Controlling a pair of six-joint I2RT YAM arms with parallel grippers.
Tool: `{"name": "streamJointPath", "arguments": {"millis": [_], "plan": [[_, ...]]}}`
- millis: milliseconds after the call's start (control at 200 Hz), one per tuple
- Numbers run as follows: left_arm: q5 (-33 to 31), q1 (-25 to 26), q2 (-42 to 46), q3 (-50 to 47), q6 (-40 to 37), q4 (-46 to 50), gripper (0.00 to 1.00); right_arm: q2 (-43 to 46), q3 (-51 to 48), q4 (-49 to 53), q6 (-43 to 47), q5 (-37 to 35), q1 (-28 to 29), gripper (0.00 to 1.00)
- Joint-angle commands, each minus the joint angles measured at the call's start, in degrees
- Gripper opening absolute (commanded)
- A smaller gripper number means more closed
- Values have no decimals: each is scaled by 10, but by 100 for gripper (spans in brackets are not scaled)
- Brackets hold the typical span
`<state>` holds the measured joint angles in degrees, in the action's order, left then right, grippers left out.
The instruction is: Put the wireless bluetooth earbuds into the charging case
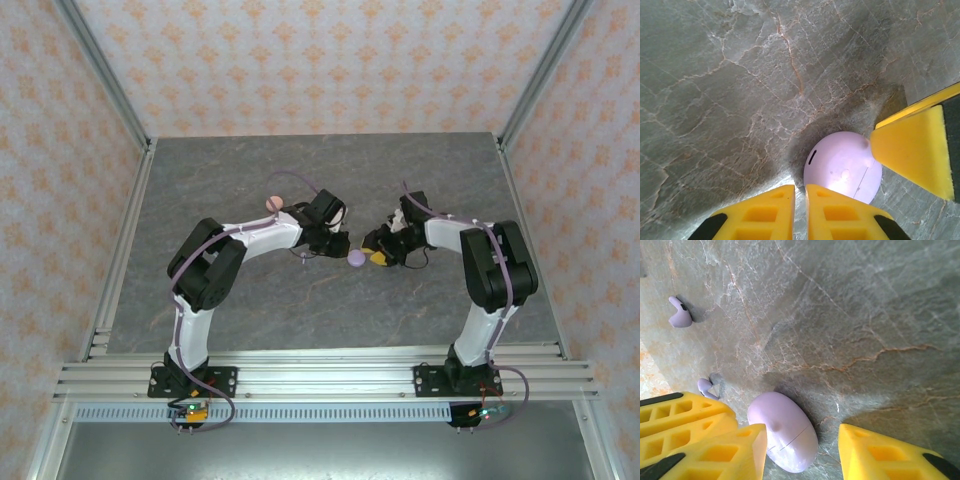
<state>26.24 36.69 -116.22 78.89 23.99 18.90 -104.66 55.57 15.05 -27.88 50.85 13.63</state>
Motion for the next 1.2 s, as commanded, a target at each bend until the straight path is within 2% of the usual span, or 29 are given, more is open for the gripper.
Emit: {"name": "streamJointPath", "arguments": {"millis": [0,546,1106,1196], "plan": [[11,-2,-22,-3,9,-15,15,-48,8,-63,18,4,23,43],[26,-2,-44,-15,38,-51,13,-34,4,-72,15,48,31,43],[21,2,-68,-10,63,-67,14,37,-10,-55,7,40,31,43],[28,3,-69,-12,81,-76,14,42,-10,-50,4,33,31,40]]}}
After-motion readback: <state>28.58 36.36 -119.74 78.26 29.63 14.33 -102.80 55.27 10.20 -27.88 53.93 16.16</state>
